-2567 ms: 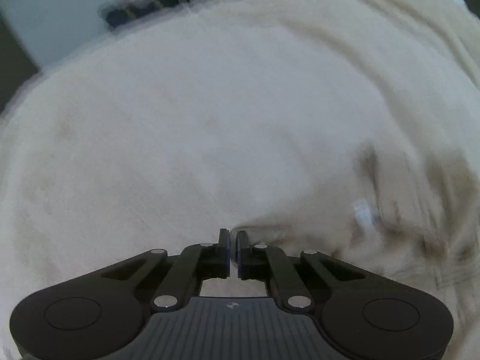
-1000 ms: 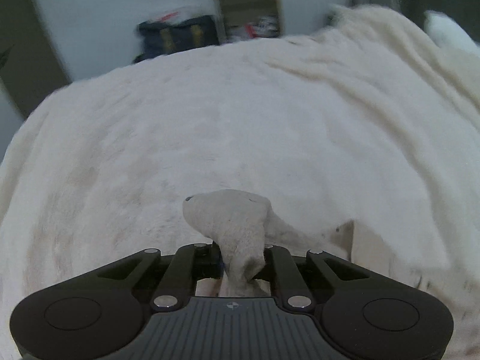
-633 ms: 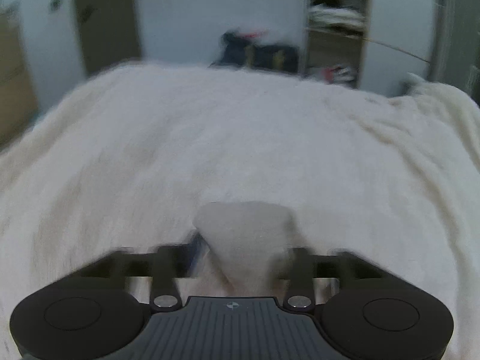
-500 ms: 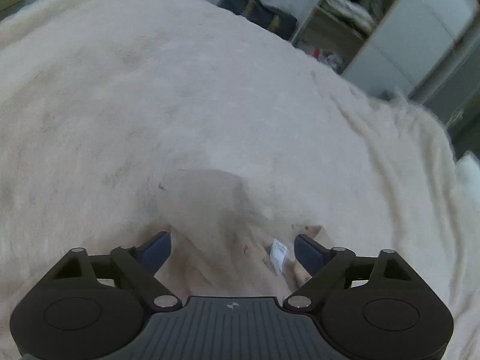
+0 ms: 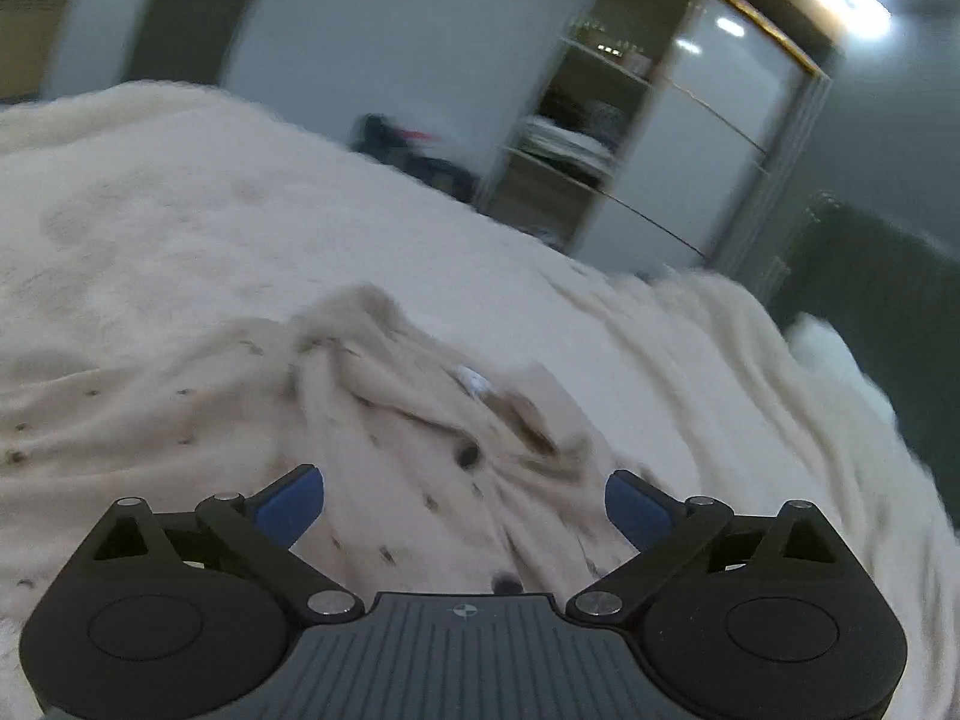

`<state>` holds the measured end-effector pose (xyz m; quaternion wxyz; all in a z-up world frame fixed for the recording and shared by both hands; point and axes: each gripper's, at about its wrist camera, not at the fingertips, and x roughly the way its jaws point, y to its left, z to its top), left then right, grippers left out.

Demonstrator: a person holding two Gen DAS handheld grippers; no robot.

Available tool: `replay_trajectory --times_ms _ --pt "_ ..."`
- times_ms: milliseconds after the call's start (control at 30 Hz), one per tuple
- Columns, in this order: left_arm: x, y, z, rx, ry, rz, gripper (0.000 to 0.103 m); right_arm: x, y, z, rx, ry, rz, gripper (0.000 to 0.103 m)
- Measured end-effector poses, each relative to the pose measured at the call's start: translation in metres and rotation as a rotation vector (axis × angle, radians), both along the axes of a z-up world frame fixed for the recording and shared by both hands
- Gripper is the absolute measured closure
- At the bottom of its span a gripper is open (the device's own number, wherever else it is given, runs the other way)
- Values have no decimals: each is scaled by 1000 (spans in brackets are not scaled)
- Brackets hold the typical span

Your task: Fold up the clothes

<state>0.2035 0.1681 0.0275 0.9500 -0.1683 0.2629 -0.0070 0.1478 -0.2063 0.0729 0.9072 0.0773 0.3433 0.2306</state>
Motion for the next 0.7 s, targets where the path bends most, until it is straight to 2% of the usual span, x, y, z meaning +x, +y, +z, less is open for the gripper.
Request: replay_trajectory --times_ms 67,133,300,433,567,600,667,700 --pt "8 2 -1 30 27 -2 3 36 39 14 -22 -41 67 43" --pt "2 13 -1 21 33 38 1 67 73 18 -51 -54 104 43" --pt "5 26 -4 24 88 85 1 151 166 17 -199 -80 175 42" --pt "20 33 -8 82 123 107 0 207 225 1 -353 -75 206 42" --pt "18 47 -6 32 135 109 0 261 275 -34 -497 -42 219 44" --pt "17 49 -6 23 140 105 0 269 281 -45 -529 -18 212 48" --pt "16 53 -6 41 140 110 0 286 291 -69 -591 41 198 70" --pt "16 55 -6 55 142 119 0 293 293 -78 -606 80 194 95"
